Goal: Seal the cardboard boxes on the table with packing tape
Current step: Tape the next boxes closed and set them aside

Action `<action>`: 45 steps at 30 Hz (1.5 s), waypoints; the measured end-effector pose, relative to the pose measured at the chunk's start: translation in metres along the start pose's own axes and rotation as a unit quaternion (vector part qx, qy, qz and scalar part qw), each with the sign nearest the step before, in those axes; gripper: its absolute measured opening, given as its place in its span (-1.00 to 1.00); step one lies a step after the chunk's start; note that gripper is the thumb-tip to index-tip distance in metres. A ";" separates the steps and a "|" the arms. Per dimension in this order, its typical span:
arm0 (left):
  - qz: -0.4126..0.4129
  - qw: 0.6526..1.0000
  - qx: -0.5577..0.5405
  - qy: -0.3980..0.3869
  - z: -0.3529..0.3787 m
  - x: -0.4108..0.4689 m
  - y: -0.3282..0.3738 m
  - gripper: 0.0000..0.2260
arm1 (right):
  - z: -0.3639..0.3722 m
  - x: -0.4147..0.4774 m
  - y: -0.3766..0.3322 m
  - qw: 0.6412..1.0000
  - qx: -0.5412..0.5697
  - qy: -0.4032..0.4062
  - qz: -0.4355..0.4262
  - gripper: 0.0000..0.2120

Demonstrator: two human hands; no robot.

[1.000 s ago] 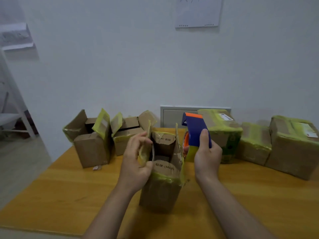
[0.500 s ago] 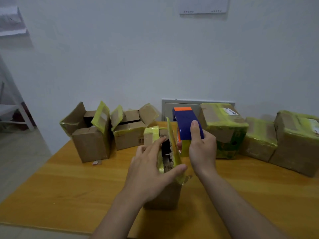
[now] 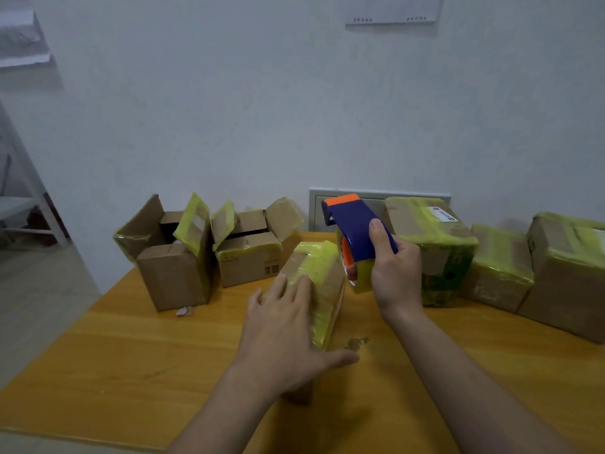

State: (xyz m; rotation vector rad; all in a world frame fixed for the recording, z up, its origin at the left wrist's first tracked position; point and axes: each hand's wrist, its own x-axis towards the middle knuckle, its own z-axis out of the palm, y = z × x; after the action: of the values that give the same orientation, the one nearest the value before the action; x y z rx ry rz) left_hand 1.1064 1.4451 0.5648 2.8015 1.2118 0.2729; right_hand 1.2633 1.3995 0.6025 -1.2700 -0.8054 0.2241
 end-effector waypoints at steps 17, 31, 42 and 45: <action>0.117 0.990 0.044 -0.068 -0.009 0.016 -0.041 -0.14 | 0.005 0.004 -0.013 0.999 0.005 -0.037 -0.006 -0.75; 0.199 0.972 -0.119 -0.029 0.005 0.048 -0.074 -0.28 | -0.020 0.039 -0.003 0.993 -0.001 -0.119 -0.012 -0.67; 0.064 0.854 -0.502 0.124 0.025 0.047 -0.077 -0.80 | -0.042 0.045 0.019 0.968 0.068 -0.179 0.161 -0.70; 0.074 0.842 -0.527 0.089 0.028 0.044 -0.078 -0.63 | -0.038 0.036 0.030 0.977 0.078 -0.110 0.167 -0.45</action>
State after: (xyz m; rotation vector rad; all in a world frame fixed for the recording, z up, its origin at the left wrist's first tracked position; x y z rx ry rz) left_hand 1.0853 1.5308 0.5319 1.8857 0.5416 0.8997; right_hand 1.3218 1.4001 0.5874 -1.2393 -0.7402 0.6965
